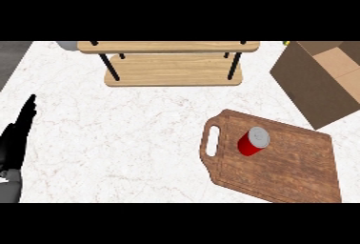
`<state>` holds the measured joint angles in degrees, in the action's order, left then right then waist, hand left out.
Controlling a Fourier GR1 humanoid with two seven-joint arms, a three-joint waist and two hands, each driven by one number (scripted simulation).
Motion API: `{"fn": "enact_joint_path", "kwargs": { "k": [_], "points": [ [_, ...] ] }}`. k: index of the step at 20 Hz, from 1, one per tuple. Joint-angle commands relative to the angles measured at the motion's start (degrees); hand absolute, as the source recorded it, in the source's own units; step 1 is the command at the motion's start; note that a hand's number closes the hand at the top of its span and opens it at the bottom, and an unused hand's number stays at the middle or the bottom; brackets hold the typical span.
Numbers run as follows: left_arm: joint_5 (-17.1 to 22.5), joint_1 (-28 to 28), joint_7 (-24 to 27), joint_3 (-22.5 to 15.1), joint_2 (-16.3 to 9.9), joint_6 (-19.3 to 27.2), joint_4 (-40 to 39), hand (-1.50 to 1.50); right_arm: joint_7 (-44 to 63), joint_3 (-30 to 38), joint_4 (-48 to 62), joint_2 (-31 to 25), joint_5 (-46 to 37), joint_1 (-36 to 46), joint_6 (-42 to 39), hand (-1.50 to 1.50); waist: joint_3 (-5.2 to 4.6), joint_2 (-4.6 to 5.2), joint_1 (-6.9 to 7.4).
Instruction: Pick the squash from the cutting board and place it in the cardboard box
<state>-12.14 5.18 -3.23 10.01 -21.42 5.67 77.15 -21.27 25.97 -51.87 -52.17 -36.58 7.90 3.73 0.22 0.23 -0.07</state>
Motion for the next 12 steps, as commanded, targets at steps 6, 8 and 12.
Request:
{"fn": "enact_joint_path", "kwargs": {
  "k": [6,8,12],
  "points": [
    [-1.97,4.26,-2.92,-1.59,1.26,0.34,-0.34,0.00,-14.10,0.86,14.81,-4.11,1.23,14.85,2.72,1.50,-0.10,0.14,1.48],
    [-1.19,2.62,-1.64,-0.91,1.19,-0.26,0.28,0.00,-14.51,1.07,14.30,-5.07,3.62,16.44,-3.23,1.50,-0.15,-0.02,1.16],
    [-0.73,2.21,-0.52,-0.08,-0.13,-1.62,-0.78,0.00,-8.92,-0.26,16.11,-4.80,4.60,26.74,-8.28,1.50,-0.18,0.15,2.10]
  ]
}}
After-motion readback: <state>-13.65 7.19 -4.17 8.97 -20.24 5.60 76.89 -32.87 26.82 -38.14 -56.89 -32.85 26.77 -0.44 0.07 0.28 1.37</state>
